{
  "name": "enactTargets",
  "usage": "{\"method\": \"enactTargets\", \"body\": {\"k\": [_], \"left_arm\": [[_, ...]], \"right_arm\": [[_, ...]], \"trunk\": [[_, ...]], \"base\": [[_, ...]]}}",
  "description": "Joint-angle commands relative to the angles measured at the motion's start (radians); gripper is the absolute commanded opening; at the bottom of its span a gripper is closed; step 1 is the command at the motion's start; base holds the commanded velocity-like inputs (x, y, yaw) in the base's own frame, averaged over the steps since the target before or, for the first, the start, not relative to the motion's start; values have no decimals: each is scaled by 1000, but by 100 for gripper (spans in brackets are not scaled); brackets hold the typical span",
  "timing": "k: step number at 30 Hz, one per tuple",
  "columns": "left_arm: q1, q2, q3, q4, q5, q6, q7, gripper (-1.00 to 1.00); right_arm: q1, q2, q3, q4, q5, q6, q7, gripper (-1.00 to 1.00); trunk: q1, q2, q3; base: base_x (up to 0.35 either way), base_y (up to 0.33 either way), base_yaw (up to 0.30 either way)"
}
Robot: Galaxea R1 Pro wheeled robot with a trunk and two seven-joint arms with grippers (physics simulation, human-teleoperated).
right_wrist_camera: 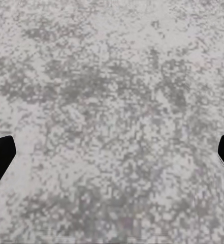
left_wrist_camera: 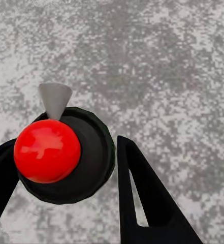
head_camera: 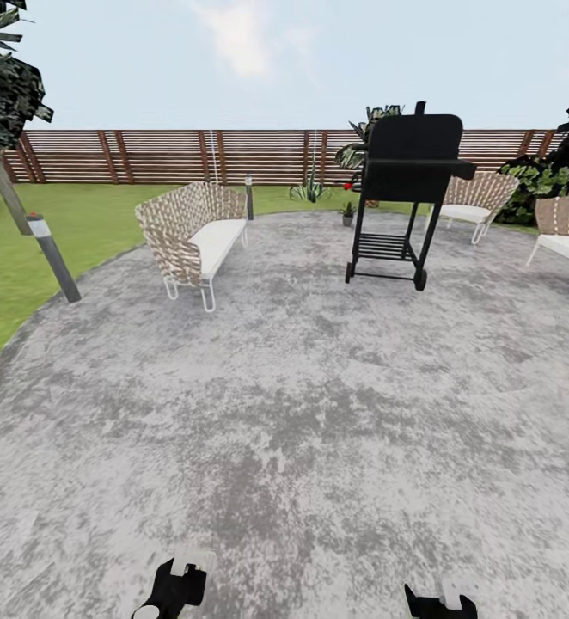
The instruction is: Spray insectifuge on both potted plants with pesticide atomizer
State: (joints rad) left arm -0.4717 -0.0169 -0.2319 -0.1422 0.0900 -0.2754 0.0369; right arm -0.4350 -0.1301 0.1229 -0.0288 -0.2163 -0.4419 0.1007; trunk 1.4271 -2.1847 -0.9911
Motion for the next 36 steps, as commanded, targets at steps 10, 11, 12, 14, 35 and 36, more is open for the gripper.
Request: {"method": "enactTargets", "body": {"k": [10,11,12,14,35,36], "left_arm": [[0,0,-9,1,9,-4,4,-100],[-1,0,-9,1,9,-4,4,-100],[-1,0,-9,1,8,-4,4,-100],[-1,0,-9,1,8,-4,4,-100],[-1,-1,-9,1,8,-4,5,-100],[-1,0,-9,1,8,-4,5,-100]], "right_arm": [[-1,-3,6,1,-11,-4,5,100],[-1,-3,6,1,-11,-4,5,100],[-1,-3,6,1,-11,-4,5,100],[-1,-3,6,1,-11,-3,5,100],[-1,0,8,1,-9,-3,5,100],[-1,0,8,1,-9,-3,5,100]], "trunk": [[0,0,-1],[0,0,-1],[0,0,-1],[0,0,-1],[0,0,-1],[0,0,-1]], "base": [[337,0,0],[338,0,0],[338,0,0],[338,0,0],[339,0,0],[339,0,0]]}}
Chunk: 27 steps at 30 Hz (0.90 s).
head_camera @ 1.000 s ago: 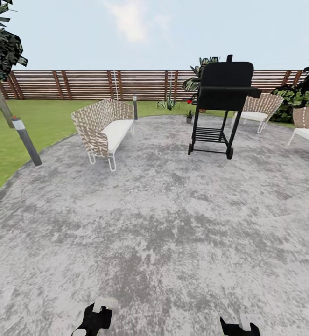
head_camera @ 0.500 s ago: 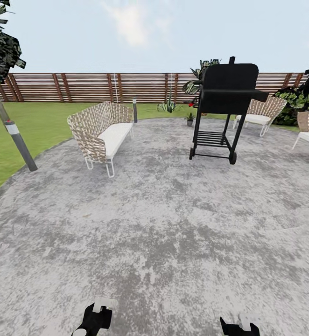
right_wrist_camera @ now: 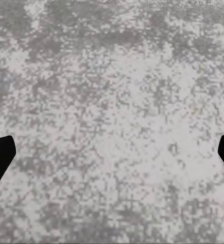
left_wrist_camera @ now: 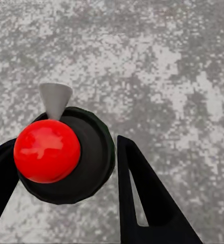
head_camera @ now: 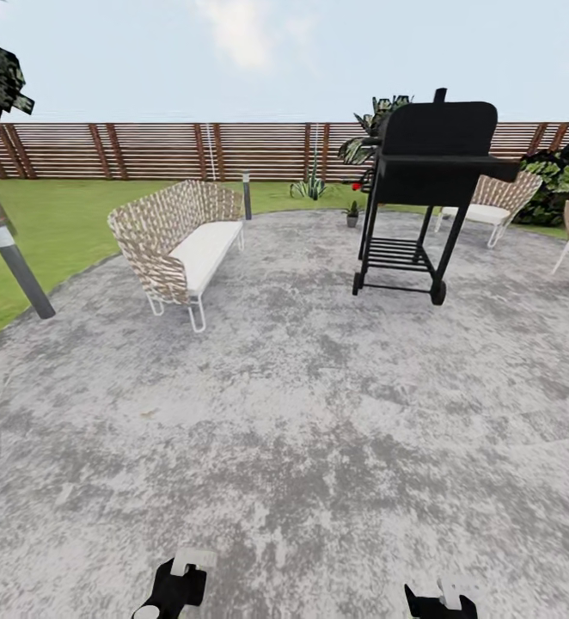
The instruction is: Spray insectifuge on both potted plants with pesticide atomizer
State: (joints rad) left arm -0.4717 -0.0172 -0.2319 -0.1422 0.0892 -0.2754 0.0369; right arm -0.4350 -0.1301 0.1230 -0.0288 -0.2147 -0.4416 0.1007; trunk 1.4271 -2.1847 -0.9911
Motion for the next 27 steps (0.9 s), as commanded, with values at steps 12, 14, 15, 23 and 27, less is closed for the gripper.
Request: {"method": "enactTargets", "body": {"k": [12,14,15,23,27], "left_arm": [[-1,0,-9,1,9,-4,5,-100],[-1,0,-9,1,9,-4,5,-100],[-1,0,-9,1,9,-4,5,-100],[-1,0,-9,1,9,-4,5,-100],[-1,0,-9,1,9,-4,5,-100]], "right_arm": [[-1,0,7,1,-11,-3,5,100],[-1,0,7,1,-11,-3,5,100],[-1,0,7,1,-11,-3,5,100],[-1,0,7,1,-11,-3,5,100],[-1,0,7,1,-11,-3,5,100]], "trunk": [[0,0,-1],[0,0,-1],[0,0,-1],[0,0,-1],[0,0,-1]], "base": [[339,0,0],[339,0,0],[339,0,0],[339,0,0],[339,0,0]]}}
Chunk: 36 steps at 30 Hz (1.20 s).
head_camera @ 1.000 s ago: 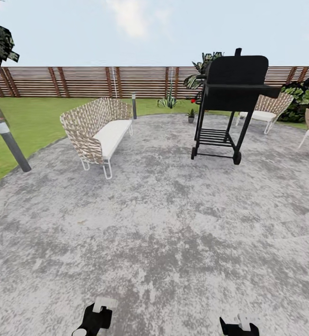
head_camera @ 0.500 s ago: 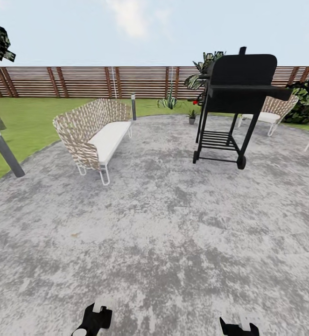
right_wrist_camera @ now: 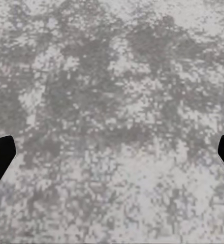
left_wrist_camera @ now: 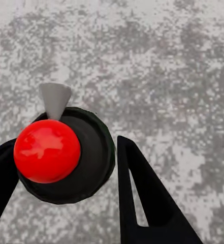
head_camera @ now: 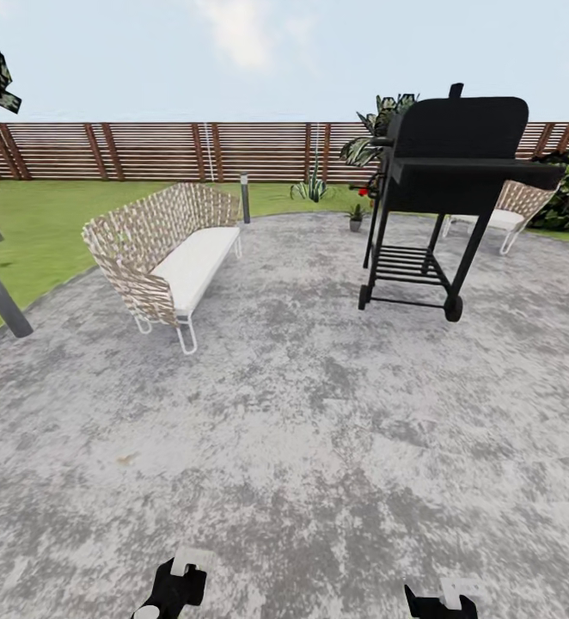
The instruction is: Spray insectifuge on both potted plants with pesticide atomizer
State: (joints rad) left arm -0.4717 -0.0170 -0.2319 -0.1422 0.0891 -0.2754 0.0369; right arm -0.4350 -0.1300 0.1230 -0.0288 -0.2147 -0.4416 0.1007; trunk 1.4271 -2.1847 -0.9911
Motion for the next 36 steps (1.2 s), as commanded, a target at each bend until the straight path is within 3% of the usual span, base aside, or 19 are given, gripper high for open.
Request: {"method": "enactTargets", "body": {"k": [1,36], "left_arm": [[-1,0,-9,1,9,-4,5,-100],[-1,0,-9,1,9,-4,5,-100]], "right_arm": [[-1,0,7,1,-11,-3,5,100],[-1,0,7,1,-11,-3,5,100]], "trunk": [[0,0,-1],[0,0,-1]], "base": [[339,0,0],[339,0,0]]}}
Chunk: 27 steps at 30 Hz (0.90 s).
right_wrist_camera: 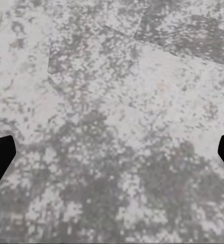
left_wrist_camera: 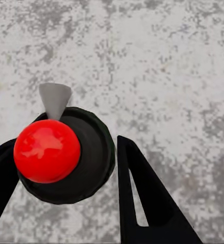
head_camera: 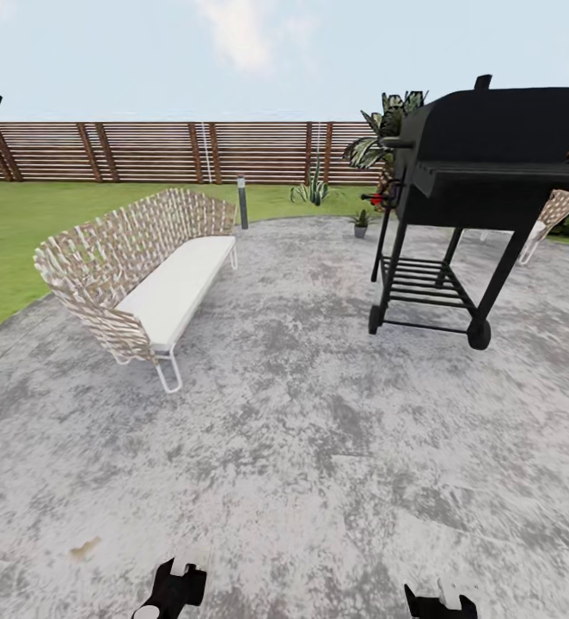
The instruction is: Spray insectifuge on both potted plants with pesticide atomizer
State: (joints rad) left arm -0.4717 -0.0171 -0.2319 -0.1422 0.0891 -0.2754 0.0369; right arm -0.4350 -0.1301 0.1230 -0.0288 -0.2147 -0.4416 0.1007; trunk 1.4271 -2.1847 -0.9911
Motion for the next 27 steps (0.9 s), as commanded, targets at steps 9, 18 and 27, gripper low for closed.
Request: {"method": "enactTargets", "body": {"k": [9,18,27], "left_arm": [[-1,-1,-9,1,9,-4,5,-100],[-1,0,-9,1,9,-4,5,-100],[-1,0,-9,1,9,-4,5,-100]], "right_arm": [[-1,0,7,1,-11,-3,5,100],[-1,0,7,1,-11,-3,5,100],[-1,1,7,1,-11,-3,5,100]], "trunk": [[0,0,-1],[0,0,-1],[0,0,-1]], "base": [[339,0,0],[339,0,0],[339,0,0]]}}
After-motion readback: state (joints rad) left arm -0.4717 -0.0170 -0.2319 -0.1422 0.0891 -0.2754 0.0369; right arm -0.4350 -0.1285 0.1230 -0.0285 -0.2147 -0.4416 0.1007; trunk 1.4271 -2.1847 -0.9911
